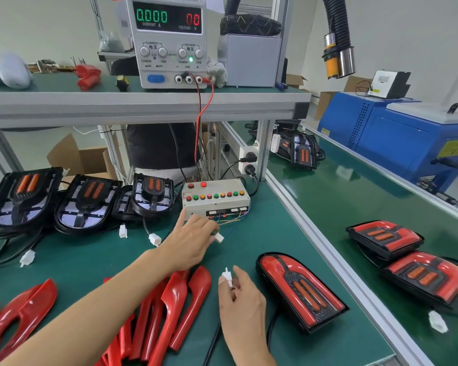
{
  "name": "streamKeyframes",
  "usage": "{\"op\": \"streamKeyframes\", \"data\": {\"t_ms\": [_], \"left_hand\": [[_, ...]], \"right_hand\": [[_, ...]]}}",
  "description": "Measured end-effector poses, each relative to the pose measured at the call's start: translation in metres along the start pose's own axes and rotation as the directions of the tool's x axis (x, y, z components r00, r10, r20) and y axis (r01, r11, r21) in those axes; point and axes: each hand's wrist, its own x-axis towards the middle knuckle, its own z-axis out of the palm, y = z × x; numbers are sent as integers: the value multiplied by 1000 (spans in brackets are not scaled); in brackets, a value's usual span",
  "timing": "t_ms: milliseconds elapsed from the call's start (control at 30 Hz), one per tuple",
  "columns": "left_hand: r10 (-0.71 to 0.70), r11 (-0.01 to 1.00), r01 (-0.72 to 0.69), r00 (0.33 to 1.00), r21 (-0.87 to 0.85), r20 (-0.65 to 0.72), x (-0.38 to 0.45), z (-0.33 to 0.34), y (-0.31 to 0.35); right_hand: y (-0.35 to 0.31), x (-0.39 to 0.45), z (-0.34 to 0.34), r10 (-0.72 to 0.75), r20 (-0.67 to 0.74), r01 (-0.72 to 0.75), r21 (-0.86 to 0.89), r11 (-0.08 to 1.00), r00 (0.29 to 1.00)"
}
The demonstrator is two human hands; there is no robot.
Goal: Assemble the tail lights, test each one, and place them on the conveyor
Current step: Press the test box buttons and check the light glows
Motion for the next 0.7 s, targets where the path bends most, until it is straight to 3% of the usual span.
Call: {"op": "streamKeyframes", "data": {"t_ms": [200,300,367,433,533,633,700], "left_hand": [[23,1000,-22,999,19,-30,-4,-4,5],[97,994,-106,978,-39,-185,-13,-20,17],[119,986,-139,972,-87,-203,-22,-29,31],[93,988,-113,979,-104,-183,-34,-35,49],[-50,987,29,991,-161,-125,-60,-42,78],[-25,986,30,999,-163,28,-88,-37,110],[-22,974,53,989,-219,145,-99,-34,137]], "right_hand": [[-19,-20,-20,-212,137,243,-280,929,968],[-29,-38,-47,-446,-168,420,-172,891,879],[-26,-48,-74,-492,-345,479,-127,869,800],[-15,-46,-110,-388,-431,374,-122,920,815],[18,-20,-164,-71,-447,-24,-204,979,892],[48,11,-196,222,-194,-279,-350,894,956],[55,26,-200,354,-20,-345,-280,896,935]]}}
